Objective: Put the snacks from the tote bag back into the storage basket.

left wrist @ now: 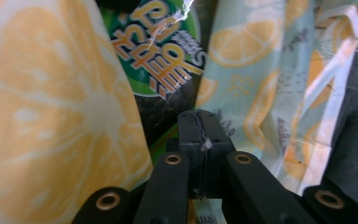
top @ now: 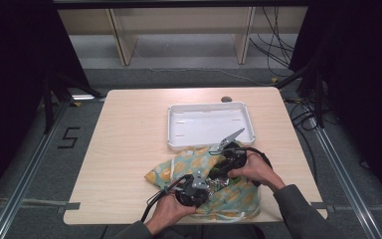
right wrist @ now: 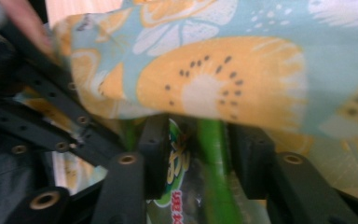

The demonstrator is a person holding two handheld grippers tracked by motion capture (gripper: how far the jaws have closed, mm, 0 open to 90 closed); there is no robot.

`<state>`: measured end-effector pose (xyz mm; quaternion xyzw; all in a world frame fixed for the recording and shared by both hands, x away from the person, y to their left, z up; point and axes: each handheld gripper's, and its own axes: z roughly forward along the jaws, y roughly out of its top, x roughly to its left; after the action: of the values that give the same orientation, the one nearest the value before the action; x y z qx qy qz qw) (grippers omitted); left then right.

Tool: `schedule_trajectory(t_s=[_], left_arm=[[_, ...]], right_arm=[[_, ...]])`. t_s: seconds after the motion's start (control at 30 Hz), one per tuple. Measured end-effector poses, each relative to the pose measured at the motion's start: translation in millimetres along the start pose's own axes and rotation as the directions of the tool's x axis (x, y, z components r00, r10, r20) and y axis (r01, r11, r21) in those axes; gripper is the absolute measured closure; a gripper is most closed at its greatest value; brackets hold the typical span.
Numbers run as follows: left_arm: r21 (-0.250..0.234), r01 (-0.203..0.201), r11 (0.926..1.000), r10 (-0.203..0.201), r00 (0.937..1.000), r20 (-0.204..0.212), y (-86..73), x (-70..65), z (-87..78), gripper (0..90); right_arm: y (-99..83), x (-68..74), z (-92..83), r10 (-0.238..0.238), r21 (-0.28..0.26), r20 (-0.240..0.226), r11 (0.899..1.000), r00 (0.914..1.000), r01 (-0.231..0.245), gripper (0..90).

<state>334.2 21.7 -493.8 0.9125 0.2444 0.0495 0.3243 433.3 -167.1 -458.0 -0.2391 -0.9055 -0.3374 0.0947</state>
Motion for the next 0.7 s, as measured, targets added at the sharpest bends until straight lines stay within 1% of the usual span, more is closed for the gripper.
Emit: schedule_trajectory(t_s=[0.03, 0.07, 0.1, 0.13, 0.17, 0.2, 0.23, 0.27, 0.3, 0.33, 0.37, 0.4, 0.43, 0.47, 0.5, 0.53, 0.57, 0.6, 0.63, 0.67, 0.7], left_arm=[[-0.001, -0.003, 1.0, 0.003, 1.0, -0.001, 0.0, -0.2, 0.0, 88.8], [0.018, -0.025, 0.9995, 0.025, 0.9997, 0.0, 0.2, 1.0, -1.4, 88.7], [0.01, -0.022, 0.9997, 0.022, 0.9997, 0.001, 0.0, 0.8, -0.9, 88.6], [0.007, -0.022, 0.9997, 0.022, 0.9998, 0.001, 0.0, 0.4, -1.0, 88.1], [0.014, -0.026, 0.9996, 0.026, 0.9997, 0.001, 0.5, 0.1, -2.1, 88.1], [-0.018, 0.008, 0.9998, -0.008, 1.0, -0.002, 0.8, -2.9, -1.7, 87.2], [0.006, -0.033, 0.9994, 0.033, 0.9994, 0.006, 2.2, -1.7, -6.1, 85.9], [-0.02, -0.013, 0.9997, 0.013, 0.9999, 0.003, 3.1, -4.4, -7.5, 83.7], [-0.012, -0.041, 0.9991, 0.041, 0.9991, 0.007, 4.8, -4.1, -12.4, 81.7], [-0.03, -0.042, 0.9987, 0.042, 0.9991, 0.011, 6.1, -5.4, -16.8, 79.5], [-0.039, -0.043, 0.9983, 0.044, 0.9989, 0.016, 7.7, -6.3, -22.5, 77.2], [-0.057, -0.039, 0.9976, 0.04, 0.999, 0.017, 9.2, -8.1, -28.7, 73.9], [-0.093, -0.029, 0.9952, 0.03, 0.9995, 0.013, 10.5, -11.1, -34.6, 72.2], [-0.095, -0.048, 0.9943, 0.049, 0.9987, 0.013, 11.7, -11.6, -41.9, 70.7], [-0.083, -0.063, 0.9945, 0.065, 0.9977, 0.021, 12.6, -11.9, -49.2, 68.7], [-0.107, -0.063, 0.9922, 0.065, 0.9979, 0.008, 13.3, -13.0, -54.8, 67.4], [-0.128, -0.05, 0.9905, 0.049, 0.9988, -0.007, 13.5, -14.2, -60.7, 66.8], [-0.13, -0.061, 0.9896, 0.059, 0.9981, -0.02, 14.1, -13.2, -67.0, 65.7], [-0.138, -0.058, 0.9887, 0.055, 0.9981, -0.027, 14.7, -12.1, -71.8, 64.3], [-0.147, -0.055, 0.9876, 0.049, 0.9979, -0.043, 15.0, -10.3, -76.8, 61.7], [-0.157, -0.045, 0.9865, 0.038, 0.9979, -0.052, 15.4, -9.0, -81.3, 60.3]], right_arm=[[0.1, 0.3, -1.1, -0.002, 0.0, -0.014, 1.0, 0.9999, 0.002, 68.5], [-0.5, 3.0, -1.4, 0.014, 0.01, -0.019, 1.0, 0.9997, -0.014, 69.2], [-0.1, 2.6, -1.8, 0.008, 0.017, -0.039, 1.0, 0.9992, -0.007, 70.1], [0.0, 2.6, -2.6, -0.007, 0.009, -0.028, 1.0, 0.9996, 0.008, 72.1], [0.0, 2.6, -2.6, -0.007, 0.009, -0.028, 1.0, 0.9996, 0.008, 72.1], [0.2, 3.5, -3.6, 0.0, 0.008, -0.039, 1.0, 0.9993, 0.001, 73.6], [0.5, 4.0, -4.5, -0.001, 0.007, -0.057, 1.0, 0.9984, 0.001, 74.6], [0.6, 3.7, -5.3, -0.007, 0.007, -0.077, 1.0, 0.997, 0.008, 75.1], [0.4, 6.0, -6.4, 0.008, 0.009, -0.065, 1.0, 0.9978, -0.007, 75.3], [0.0, 6.8, -5.4, -0.001, -0.004, -0.057, 1.0, 0.9984, 0.001, 75.4], [0.3, 7.3, -6.8, -0.001, 0.012, -0.057, 1.0, 0.9984, 0.002, 75.5], [0.3, 7.0, -6.5, -0.007, 0.011, -0.056, 1.0, 0.9984, 0.007, 75.5], [0.3, 7.4, -6.8, -0.009, 0.012, -0.057, 1.0, 0.9983, 0.01, 75.5], [0.3, 9.0, -8.4, 0.013, 0.028, -0.061, 1.0, 0.9981, -0.011, 75.5], [0.2, 7.8, -7.5, -0.001, 0.018, -0.085, 1.0, 0.9964, 0.003, 75.5], [0.1, 8.5, -8.1, 0.005, 0.021, -0.083, 1.0, 0.9965, -0.003, 75.5], [0.0, 8.6, -8.8, -0.007, 0.014, -0.056, 1.0, 0.9984, 0.008, 75.5], [-0.1, 8.9, -9.0, -0.005, 0.017, -0.056, 1.0, 0.9984, 0.006, 75.5], [-0.1, 8.9, -9.1, -0.006, 0.017, -0.055, 1.0, 0.9985, 0.007, 75.5], [-0.1, 8.8, -9.3, -0.007, 0.017, -0.055, 1.0, 0.9984, 0.008, 75.5], [-0.1, 8.9, -9.5, -0.006, 0.017, -0.051, 1.0, 0.9987, 0.007, 75.5]])
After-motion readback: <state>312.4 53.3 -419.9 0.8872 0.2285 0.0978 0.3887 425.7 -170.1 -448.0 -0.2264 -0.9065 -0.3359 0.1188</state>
